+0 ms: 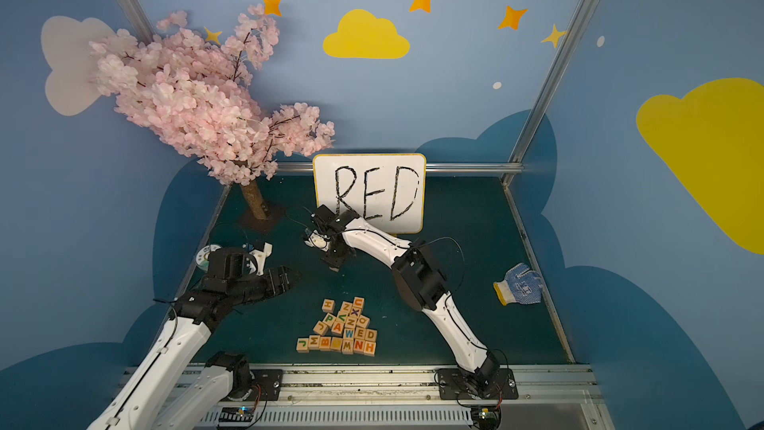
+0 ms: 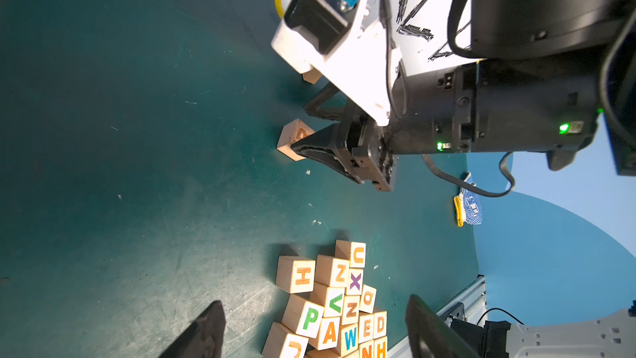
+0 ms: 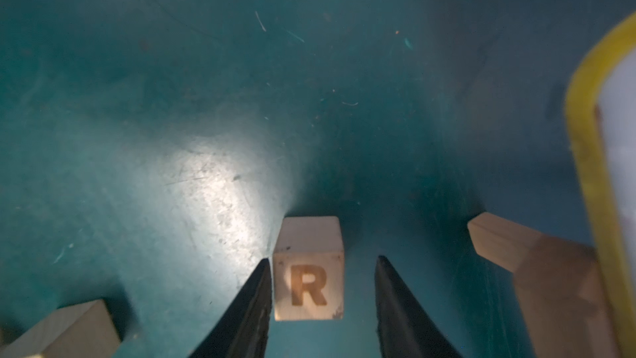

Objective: Assemble the uppercase word "red" with letter blocks
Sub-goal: Pick up the letter block from the center of the board.

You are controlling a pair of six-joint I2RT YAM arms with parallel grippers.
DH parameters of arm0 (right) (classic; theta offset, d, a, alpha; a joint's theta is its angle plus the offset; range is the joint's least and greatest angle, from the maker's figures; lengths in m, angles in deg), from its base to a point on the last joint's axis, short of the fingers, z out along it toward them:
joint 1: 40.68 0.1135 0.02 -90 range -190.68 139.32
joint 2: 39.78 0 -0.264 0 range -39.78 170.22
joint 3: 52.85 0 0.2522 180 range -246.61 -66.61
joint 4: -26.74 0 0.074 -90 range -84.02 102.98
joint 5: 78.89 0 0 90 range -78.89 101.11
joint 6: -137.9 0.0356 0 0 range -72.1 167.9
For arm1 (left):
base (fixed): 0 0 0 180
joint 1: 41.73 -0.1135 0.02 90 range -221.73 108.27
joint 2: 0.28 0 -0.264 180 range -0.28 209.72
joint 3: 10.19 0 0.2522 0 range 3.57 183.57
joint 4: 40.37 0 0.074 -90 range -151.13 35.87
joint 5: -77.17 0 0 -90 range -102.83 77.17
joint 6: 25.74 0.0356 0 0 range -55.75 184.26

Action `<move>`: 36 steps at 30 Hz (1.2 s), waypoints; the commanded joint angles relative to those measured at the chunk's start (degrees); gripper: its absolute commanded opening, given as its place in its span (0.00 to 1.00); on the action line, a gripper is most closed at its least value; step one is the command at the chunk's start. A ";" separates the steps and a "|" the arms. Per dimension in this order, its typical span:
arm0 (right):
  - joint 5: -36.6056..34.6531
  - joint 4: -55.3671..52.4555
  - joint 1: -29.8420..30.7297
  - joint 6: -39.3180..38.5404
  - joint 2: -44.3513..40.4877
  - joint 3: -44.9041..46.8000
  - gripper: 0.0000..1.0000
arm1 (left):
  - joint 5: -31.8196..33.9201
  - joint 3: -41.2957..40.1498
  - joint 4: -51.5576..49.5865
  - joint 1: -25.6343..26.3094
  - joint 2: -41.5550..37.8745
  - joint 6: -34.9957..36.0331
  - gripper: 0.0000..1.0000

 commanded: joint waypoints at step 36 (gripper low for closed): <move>-12.47 -10.15 4.62 54.32 -1.91 -5.86 0.22 | -0.17 1.45 -0.55 -0.83 0.64 4.35 0.80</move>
